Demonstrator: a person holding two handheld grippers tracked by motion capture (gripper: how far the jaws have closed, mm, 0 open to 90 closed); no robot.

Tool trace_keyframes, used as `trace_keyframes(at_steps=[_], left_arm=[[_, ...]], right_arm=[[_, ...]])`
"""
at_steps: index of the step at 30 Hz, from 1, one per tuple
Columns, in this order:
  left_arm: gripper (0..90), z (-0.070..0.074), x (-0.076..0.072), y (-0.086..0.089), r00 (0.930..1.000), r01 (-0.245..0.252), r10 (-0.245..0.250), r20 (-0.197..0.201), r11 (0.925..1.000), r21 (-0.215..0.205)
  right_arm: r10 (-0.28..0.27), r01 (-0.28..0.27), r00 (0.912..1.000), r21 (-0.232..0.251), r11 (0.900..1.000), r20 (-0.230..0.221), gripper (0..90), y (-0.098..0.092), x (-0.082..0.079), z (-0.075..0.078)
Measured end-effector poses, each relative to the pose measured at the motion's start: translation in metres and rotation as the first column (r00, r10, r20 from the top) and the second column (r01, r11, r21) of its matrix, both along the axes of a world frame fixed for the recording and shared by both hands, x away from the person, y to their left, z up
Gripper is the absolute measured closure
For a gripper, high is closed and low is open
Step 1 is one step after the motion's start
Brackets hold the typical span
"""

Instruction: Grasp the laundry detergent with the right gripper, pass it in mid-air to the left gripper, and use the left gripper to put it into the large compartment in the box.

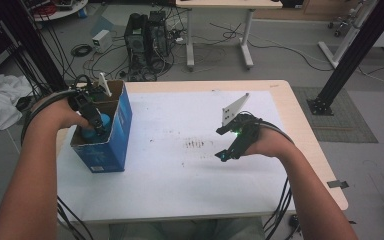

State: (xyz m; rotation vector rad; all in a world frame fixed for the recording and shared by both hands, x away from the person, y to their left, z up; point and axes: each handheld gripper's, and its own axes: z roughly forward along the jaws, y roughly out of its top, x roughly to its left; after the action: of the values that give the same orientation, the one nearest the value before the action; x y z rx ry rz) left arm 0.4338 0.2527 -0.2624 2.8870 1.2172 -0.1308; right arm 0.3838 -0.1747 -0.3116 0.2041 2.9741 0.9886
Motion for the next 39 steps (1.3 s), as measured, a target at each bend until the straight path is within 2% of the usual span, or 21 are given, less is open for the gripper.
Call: trace_keyframes(at_steps=[5,13,16,24,27,29,31,32,33,34,35,36,37,38,39], left_arm=[[28.8,0.010,-0.003,0.002,0.9999,0.000,0.001,0.014,1.0000,-0.010],[26.9,0.036,-0.008,-0.004,0.9988,0.011,-0.009,0.048,0.9995,-0.029],[24.8,0.048,-0.011,-0.008,0.9980,0.024,-0.024,0.058,0.9997,-0.008],[21.3,0.076,-0.018,-0.030,0.9917,0.074,-0.073,0.106,0.9972,-0.006],[21.0,0.086,-0.017,-0.040,0.9859,0.118,-0.116,0.120,0.9929,-0.009],[20.9,0.089,-0.017,-0.046,0.9849,0.126,-0.122,0.123,0.9917,-0.024],[19.8,0.093,-0.016,-0.052,0.9792,0.164,-0.160,0.125,0.9864,-0.017],[19.6,0.094,-0.016,-0.056,0.9788,0.162,-0.157,0.132,0.9864,-0.027],[19.0,0.096,-0.016,-0.060,0.9743,0.190,-0.186,0.128,0.9813,-0.026],[18.6,0.096,-0.016,-0.063,0.9741,0.187,-0.180,0.136,0.9816,-0.039],[18.6,0.098,-0.015,-0.067,0.9682,0.220,-0.214,0.130,0.9749,-0.035],[18.3,0.098,-0.015,-0.070,0.9673,0.222,-0.214,0.136,0.9739,-0.046],[17.5,0.099,-0.015,-0.072,0.9629,0.244,-0.237,0.129,0.9689,-0.040],[17.3,0.098,-0.016,-0.077,0.9648,0.236,-0.228,0.132,0.9702,-0.053],[17.0,0.099,-0.014,-0.080,0.9576,0.268,-0.262,0.119,0.9628,-0.036]], right_arm=[[0.000,0.000,1.0000,-0.003,1.000,0.003,13.4,-0.001,0.000,0.002],[-0.003,0.003,0.9999,-0.013,1.000,0.013,13.4,-0.004,0.000,0.010],[-0.009,0.009,0.9999,-0.025,1.000,0.012,13.4,-0.005,0.001,0.012],[-0.018,0.018,0.9998,-0.049,0.999,0.007,13.4,-0.007,0.003,0.019],[-0.021,0.021,0.9997,-0.056,0.998,0.010,13.4,-0.007,0.005,0.020],[-0.020,0.020,0.9997,-0.053,0.998,0.016,13.4,-0.007,0.007,0.021],[-0.017,0.018,0.9998,-0.052,0.998,0.011,13.4,-0.007,0.007,0.021],[-0.016,0.017,0.9998,-0.056,0.998,0.011,13.4,-0.007,0.008,0.021],[-0.023,0.024,0.9997,-0.065,0.998,0.006,13.4,-0.007,0.007,0.022],[-0.019,0.020,0.9998,-0.065,0.998,0.009,13.4,-0.008,0.008,0.022],[-0.025,0.025,0.9996,-0.070,0.997,0.012,13.4,-0.008,0.008,0.022],[-0.024,0.025,0.9996,-0.066,0.998,0.014,13.4,-0.008,0.009,0.022],[-0.025,0.026,0.9996,-0.064,0.998,0.015,13.4,-0.009,0.009,0.022],[-0.023,0.024,0.9997,-0.066,0.998,0.011,13.4,-0.009,0.010,0.023],[-0.025,0.025,0.9996,-0.066,0.997,0.012,13.4,-0.009,0.010,0.024]])
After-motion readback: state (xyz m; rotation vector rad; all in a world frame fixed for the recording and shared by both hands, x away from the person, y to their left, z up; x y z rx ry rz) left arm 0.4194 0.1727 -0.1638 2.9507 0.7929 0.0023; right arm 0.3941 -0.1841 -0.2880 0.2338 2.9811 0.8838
